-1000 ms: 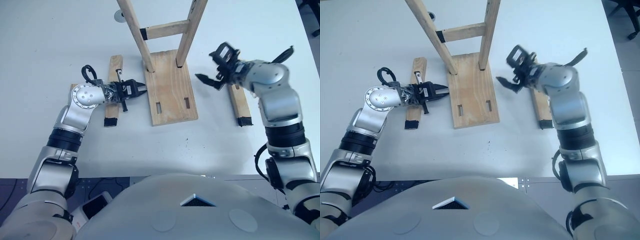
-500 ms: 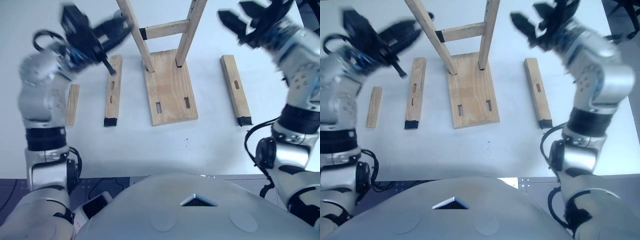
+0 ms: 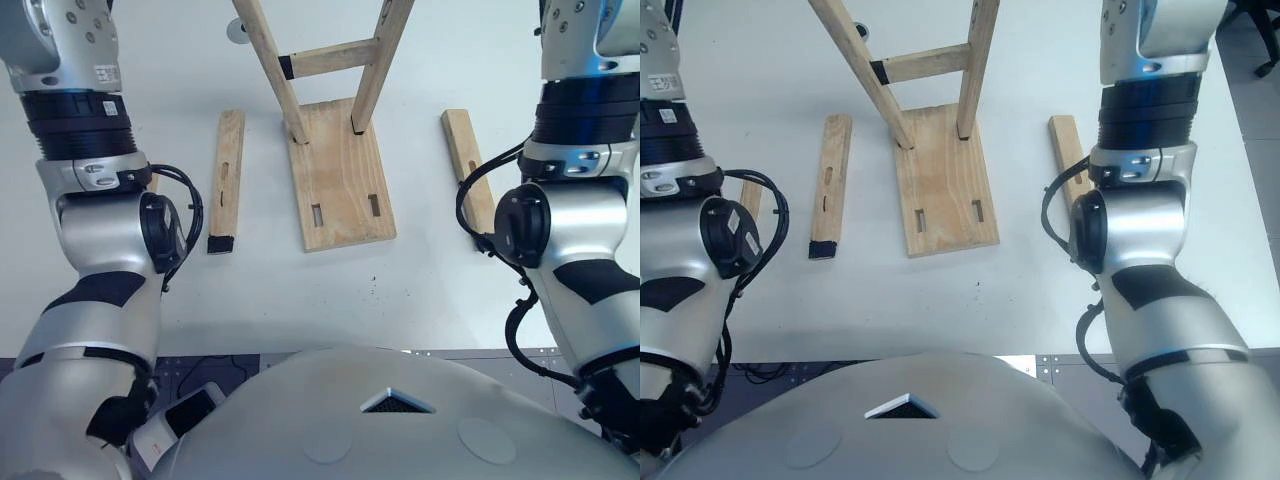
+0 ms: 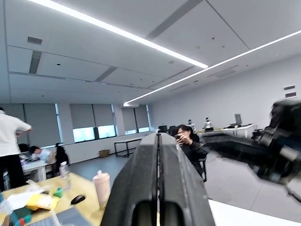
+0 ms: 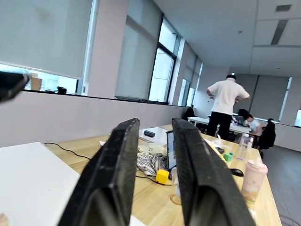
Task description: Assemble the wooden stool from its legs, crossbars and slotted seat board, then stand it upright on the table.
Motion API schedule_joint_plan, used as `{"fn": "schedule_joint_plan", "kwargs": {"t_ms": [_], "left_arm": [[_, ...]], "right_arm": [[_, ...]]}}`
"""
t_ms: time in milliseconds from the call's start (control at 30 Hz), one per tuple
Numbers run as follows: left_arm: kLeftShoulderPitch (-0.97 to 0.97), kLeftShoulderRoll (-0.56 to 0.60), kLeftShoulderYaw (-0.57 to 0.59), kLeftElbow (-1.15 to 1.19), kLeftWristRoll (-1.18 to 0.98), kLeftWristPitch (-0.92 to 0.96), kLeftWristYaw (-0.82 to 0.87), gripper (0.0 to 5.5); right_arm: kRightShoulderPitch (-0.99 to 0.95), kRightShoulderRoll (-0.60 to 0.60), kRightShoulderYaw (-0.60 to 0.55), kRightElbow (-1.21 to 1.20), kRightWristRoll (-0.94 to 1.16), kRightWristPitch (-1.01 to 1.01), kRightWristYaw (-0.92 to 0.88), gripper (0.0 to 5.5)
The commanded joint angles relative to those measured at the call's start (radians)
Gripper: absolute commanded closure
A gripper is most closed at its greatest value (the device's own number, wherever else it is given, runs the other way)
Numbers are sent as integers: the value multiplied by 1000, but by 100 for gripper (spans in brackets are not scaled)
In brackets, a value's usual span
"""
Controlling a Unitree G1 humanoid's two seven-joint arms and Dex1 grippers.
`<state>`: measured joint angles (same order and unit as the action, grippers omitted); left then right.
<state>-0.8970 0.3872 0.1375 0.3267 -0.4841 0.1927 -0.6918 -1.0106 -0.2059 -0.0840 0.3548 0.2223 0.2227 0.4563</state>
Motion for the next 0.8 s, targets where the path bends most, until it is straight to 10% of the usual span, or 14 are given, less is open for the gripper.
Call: {"fn": "schedule_joint_plan", "kwargs": {"t_ms": [33,367,800], "left_arm": [[107,-7,-88,91,95,6,-40,550],[204,-63,-128,168,140,-83,-72,550],[224,91,206,-392,-187,128,76,550]], "right_arm": [[44,-7,78,97,-55,80,29,492],[105,16,97,107,-25,253,58,548],[159,-124,-251,-386,326,460,-19,548]]}}
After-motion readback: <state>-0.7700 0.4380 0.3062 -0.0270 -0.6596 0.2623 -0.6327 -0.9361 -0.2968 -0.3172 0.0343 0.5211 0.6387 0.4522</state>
